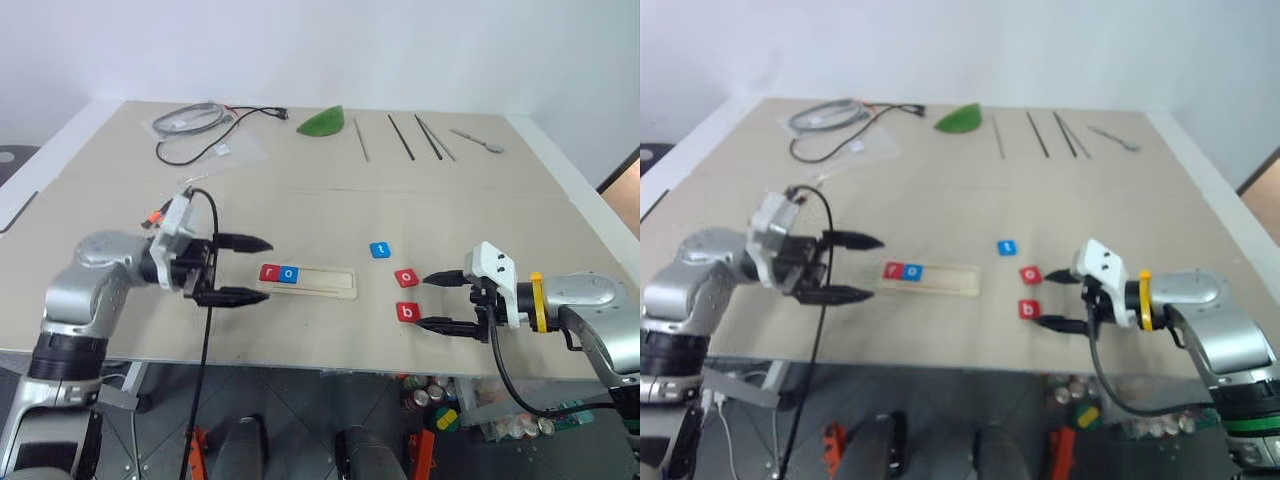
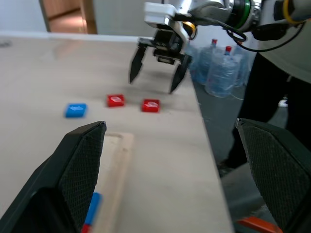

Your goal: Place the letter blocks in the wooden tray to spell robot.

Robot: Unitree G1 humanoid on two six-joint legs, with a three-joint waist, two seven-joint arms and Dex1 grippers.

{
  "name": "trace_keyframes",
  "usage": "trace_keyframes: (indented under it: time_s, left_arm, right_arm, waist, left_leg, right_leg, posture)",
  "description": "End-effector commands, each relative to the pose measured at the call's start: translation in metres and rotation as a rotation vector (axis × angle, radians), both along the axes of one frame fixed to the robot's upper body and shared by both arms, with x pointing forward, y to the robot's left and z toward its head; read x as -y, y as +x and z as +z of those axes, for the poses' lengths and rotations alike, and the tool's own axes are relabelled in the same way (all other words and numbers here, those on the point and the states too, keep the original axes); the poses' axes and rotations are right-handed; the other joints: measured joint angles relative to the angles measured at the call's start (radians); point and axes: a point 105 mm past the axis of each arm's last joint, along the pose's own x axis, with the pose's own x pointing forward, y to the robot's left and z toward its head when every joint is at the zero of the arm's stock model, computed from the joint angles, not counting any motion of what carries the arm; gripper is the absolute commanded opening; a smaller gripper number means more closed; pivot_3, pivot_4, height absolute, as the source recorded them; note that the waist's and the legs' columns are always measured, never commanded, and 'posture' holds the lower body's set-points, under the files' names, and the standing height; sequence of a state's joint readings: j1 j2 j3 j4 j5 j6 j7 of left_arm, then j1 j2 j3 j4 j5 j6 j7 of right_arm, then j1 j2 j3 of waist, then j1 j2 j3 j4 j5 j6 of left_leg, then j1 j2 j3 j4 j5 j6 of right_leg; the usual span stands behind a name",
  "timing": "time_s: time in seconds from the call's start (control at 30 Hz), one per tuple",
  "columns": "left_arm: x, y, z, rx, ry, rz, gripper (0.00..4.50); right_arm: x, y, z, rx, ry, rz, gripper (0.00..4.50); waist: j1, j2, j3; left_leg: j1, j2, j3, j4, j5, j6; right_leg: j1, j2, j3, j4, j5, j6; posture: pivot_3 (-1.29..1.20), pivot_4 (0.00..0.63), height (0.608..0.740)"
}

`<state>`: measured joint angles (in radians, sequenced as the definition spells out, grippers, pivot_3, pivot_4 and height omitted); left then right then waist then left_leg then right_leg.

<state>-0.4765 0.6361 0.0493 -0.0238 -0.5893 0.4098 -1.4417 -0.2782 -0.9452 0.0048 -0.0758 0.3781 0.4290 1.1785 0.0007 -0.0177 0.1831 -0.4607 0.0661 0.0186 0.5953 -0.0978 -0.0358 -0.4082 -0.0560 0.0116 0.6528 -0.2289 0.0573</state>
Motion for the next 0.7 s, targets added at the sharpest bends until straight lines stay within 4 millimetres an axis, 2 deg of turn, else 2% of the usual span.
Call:
trace_keyframes:
  time_s: [0.03, 0.3, 0.47, 0.7]
  left_arm:
    - [0.004, -0.005, 0.002, 0.038, -0.053, 0.046, 4.44]
    - [0.005, -0.006, -0.006, 0.016, -0.106, 0.122, 4.44]
    - [0.005, -0.009, -0.016, 0.030, -0.063, 0.125, 4.44]
    - [-0.002, -0.012, -0.015, 0.019, -0.044, 0.113, 4.44]
  right_arm:
    - [0.001, -0.002, -0.002, -0.013, 0.016, 0.003, 4.50]
    - [0.004, -0.002, -0.016, -0.040, 0.012, -0.020, 4.50]
    - [0.002, 0.005, -0.021, -0.034, 0.043, -0.047, 4.50]
    - [-0.003, 0.003, -0.024, -0.046, 0.064, -0.034, 4.50]
  waist:
    - [0.000, 0.000, 0.000]
    - [0.002, 0.000, 0.000]
    - [0.002, 0.000, 0.000]
    - [0.002, -0.001, 0.000]
  left_leg:
    - [0.000, 0.000, 0.001, 0.000, 0.000, 0.000]
    - [0.000, 0.000, 0.002, 0.001, 0.000, 0.000]
    - [-0.001, 0.000, 0.002, 0.001, 0.000, 0.000]
    - [0.000, 0.000, 0.002, 0.001, -0.001, -0.001]
  right_leg:
    - [0.000, -0.001, 0.000, 0.000, 0.000, 0.000]
    - [0.000, -0.001, 0.000, 0.000, 0.000, 0.000]
    - [-0.001, 0.000, 0.001, 0.000, 0.000, 0.001]
    - [-0.001, -0.001, 0.001, -0.001, 0.000, 0.000]
  posture:
    - [0.00, 0.150, 0.740]
    - [0.00, 0.150, 0.740]
    - [0.00, 0.150, 0.740]
    - [0.00, 0.150, 0.740]
